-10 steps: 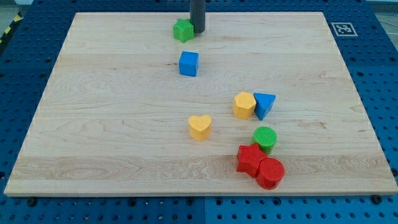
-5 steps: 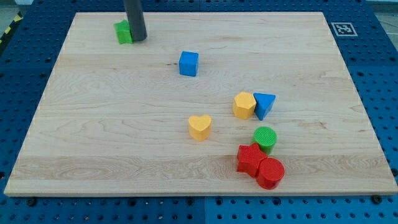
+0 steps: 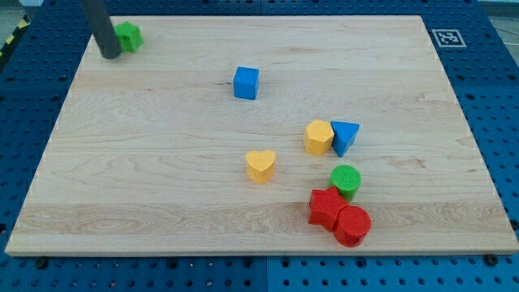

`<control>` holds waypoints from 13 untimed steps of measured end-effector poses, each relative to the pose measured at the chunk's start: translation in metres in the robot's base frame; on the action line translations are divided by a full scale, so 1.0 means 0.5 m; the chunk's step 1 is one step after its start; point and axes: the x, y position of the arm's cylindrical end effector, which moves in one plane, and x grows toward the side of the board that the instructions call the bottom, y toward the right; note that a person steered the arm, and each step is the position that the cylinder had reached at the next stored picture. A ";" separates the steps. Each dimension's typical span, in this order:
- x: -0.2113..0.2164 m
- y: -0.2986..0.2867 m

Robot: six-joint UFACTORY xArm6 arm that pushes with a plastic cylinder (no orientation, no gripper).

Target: Move green star to the top left corner of the board

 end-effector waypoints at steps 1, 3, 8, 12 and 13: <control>-0.032 -0.003; -0.037 0.022; -0.022 0.115; -0.026 0.144; -0.056 0.103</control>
